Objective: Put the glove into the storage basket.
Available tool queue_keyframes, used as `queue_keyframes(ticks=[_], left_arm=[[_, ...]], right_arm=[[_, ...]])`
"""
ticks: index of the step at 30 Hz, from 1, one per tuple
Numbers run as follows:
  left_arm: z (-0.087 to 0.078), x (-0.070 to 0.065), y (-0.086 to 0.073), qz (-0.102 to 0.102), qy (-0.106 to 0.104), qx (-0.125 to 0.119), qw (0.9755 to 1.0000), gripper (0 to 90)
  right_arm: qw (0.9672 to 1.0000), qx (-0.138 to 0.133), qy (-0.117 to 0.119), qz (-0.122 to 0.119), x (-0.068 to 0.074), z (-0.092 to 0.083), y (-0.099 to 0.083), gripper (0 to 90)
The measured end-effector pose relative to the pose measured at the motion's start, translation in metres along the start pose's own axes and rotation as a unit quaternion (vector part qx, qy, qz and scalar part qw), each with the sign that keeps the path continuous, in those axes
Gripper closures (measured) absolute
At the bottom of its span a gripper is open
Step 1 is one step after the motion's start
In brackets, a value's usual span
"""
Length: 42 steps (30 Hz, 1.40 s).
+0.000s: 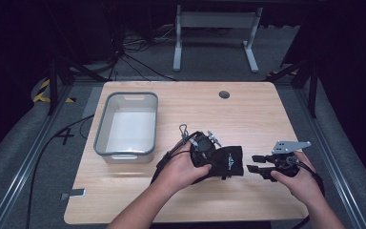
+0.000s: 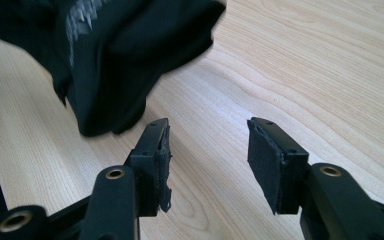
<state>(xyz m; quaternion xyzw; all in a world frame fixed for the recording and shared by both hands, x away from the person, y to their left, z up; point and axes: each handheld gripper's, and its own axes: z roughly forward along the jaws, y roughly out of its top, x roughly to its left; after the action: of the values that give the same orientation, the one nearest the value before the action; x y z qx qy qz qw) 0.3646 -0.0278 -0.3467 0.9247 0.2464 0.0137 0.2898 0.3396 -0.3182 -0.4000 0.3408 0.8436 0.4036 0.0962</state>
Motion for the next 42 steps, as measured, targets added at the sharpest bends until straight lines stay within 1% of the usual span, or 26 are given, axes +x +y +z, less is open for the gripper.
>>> queue_keyframes(ticks=[1, 4, 5, 9, 13, 15, 17, 19, 24, 28, 31, 33, 35, 37, 38, 39, 42], left_arm=[[-0.004, 0.0, 0.002, -0.002, 0.004, -0.002, 1.0, 67.0], [-0.015, 0.003, 0.008, -0.005, 0.004, -0.005, 1.0, 67.0], [-0.017, 0.003, 0.01, -0.004, 0.01, -0.006, 0.9999, 67.0], [-0.023, 0.008, 0.013, -0.009, 0.018, -0.003, 0.9998, 67.0], [-0.027, 0.012, 0.013, -0.016, 0.016, -0.012, 0.9997, 66.9], [-0.029, 0.013, 0.012, -0.021, 0.019, -0.015, 0.9995, 67.0], [-0.031, 0.016, 0.011, -0.029, 0.026, -0.016, 0.9991, 67.0], [-0.033, 0.02, 0.01, -0.042, 0.036, -0.021, 0.9982, 67.0], [-0.047, 0.038, -0.001, -0.074, 0.054, -0.032, 0.9953, 66.9], [-0.061, 0.052, -0.012, -0.099, 0.07, -0.043, 0.9917, 66.9], [-0.075, 0.063, -0.022, -0.119, 0.086, -0.051, 0.9878, 66.9], [-0.081, 0.068, -0.028, -0.13, 0.092, -0.053, 0.9858, 66.8], [-0.088, 0.074, -0.034, -0.142, 0.101, -0.058, 0.9829, 66.8], [-0.095, 0.079, -0.04, -0.16, 0.11, -0.064, 0.9789, 66.9], [-0.098, 0.082, -0.043, -0.165, 0.115, -0.065, 0.9774, 66.8], [-0.1, 0.085, -0.046, -0.175, 0.119, -0.069, 0.9749, 66.9], [-0.109, 0.093, -0.054, -0.196, 0.131, -0.073, 0.9689, 66.9]], right_arm=[[1.0, 0.0, 0.0, 0.001, 0.0, 0.0, 0.0, 51.6], [1.0, -0.003, 0.002, 0.006, 0.0, 0.0, 0.0, 51.5], [1.0, -0.003, 0.002, 0.007, 0.0, 0.0, 0.0, 51.5], [1.0, -0.003, 0.001, 0.009, 0.0, -0.001, -0.001, 51.2], [0.9999, -0.004, 0.001, 0.01, 0.0, 0.0, -0.001, 51.0], [0.9999, -0.005, 0.001, 0.01, 0.0, 0.0, -0.001, 50.9], [0.9999, -0.004, 0.002, 0.012, 0.001, 0.0, -0.001, 50.7], [0.9999, -0.004, 0.002, 0.013, 0.001, 0.001, -0.001, 50.4], [0.9999, -0.004, 0.005, 0.01, 0.001, 0.004, 0.001, 50.3], [0.9999, -0.001, 0.008, 0.008, 0.0, 0.007, 0.003, 50.4], [0.9999, 0.0, 0.011, 0.009, 0.001, 0.01, 0.005, 50.3], [0.9999, 0.001, 0.013, 0.005, 0.001, 0.012, 0.007, 50.3], [0.9999, 0.002, 0.014, 0.005, 0.002, 0.014, 0.009, 50.2], [0.9999, 0.0, 0.016, 0.005, 0.003, 0.016, 0.011, 49.8], [0.9998, 0.0, 0.018, 0.004, 0.003, 0.017, 0.012, 49.8], [0.9998, 0.001, 0.02, 0.004, 0.003, 0.018, 0.012, 49.9], [0.9998, 0.002, 0.02, 0.003, 0.004, 0.019, 0.013, 49.8]])
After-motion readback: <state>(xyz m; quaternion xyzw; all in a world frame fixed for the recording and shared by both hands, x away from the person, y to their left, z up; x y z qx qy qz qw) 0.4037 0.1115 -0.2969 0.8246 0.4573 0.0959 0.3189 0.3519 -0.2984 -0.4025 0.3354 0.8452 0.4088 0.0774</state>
